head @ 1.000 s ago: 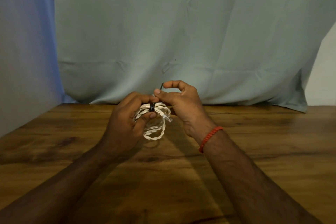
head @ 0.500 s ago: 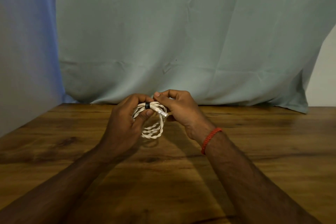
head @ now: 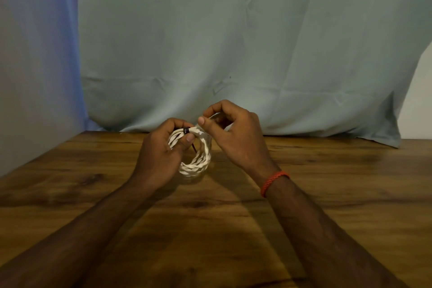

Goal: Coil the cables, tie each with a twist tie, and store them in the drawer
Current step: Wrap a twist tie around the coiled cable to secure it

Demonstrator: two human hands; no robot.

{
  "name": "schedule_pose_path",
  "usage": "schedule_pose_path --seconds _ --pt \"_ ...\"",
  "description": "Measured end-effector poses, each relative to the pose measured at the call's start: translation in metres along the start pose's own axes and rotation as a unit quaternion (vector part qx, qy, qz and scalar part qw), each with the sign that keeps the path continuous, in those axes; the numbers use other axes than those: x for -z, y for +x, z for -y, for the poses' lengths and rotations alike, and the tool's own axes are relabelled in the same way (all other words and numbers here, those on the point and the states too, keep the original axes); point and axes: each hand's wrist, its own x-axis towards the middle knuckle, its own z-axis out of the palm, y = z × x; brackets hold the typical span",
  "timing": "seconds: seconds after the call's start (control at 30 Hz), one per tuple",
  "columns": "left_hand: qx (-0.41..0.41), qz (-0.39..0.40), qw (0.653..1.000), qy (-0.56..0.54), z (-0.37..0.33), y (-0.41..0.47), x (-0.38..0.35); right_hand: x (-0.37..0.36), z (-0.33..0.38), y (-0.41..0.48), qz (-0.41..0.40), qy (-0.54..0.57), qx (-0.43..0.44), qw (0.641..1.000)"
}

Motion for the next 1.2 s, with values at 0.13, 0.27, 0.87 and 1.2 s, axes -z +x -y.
schedule_pose_path --seconds 0.13,0.27,0.87,1.2 --pt "0.029 0.012 0.999 -0.034 0.002 0.001 0.001 0.001 0.003 0.0 0.033 -0.07 0.108 0.991" --pt "0.067 0.029 0.995 -0.062 0.004 0.002 -0.001 -0.001 0.0 -0.006 0.102 -0.255 0.214 0.937" --pt "0.226 0.014 0.927 -0.299 0.002 -0.001 -0.004 -0.004 -0.009 -0.008 0.075 -0.268 0.269 0.922" --pt "0.266 0.002 0.89 -0.37 -0.006 0.005 -0.003 -0.009 -0.004 -0.01 0.057 -0.324 0.337 0.882"
